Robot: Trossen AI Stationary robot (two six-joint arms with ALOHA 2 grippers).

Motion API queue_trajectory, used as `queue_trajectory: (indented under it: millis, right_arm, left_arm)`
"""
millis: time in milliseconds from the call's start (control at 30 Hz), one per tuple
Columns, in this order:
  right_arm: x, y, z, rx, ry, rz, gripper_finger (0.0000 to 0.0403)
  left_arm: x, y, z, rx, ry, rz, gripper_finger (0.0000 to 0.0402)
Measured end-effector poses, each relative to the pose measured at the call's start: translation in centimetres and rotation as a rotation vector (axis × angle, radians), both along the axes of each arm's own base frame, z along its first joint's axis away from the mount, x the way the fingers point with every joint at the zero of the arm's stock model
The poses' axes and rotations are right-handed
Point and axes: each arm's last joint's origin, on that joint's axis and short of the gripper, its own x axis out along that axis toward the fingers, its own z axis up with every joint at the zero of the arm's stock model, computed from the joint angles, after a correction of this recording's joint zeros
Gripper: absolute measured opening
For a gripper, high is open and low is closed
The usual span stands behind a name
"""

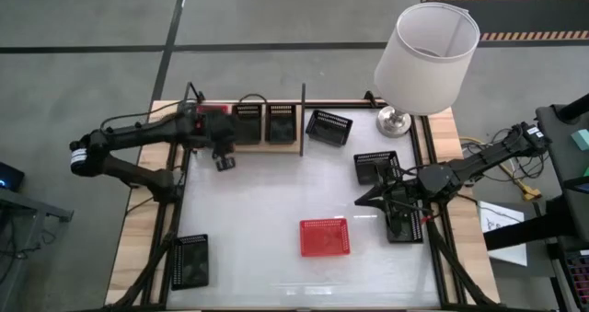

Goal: Stack baskets on shelf by color
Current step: Stack the red basket on top of the red basket on the shelf

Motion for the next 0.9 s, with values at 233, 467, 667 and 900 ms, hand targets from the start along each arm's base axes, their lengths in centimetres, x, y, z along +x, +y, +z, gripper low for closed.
queue_trajectory:
  millis: [233,467,667,900]
  right_arm:
    - [0.1,0.0,-0.1,0.025,0.009,-0.003,0.0009]
    - [1.1,0.4,-1.2,0.04,0.072,-0.009,0.0009]
    - [2.8,1.4,-3.0,0.171,0.17,-0.031,0.0009]
    - [5.1,3.4,-4.6,0.283,0.299,-0.04,0.0009]
  left_arm:
    - [4.3,-8.0,1.4,0.021,-0.48,-0.309,0.0082]
    - [5.9,-15.5,0.9,0.196,-0.794,-0.707,0.0082]
    - [5.5,-17.7,-0.4,0.284,-0.939,-0.827,0.0082]
    - [5.2,-17.7,-1.8,0.28,-0.952,-0.824,0.0082]
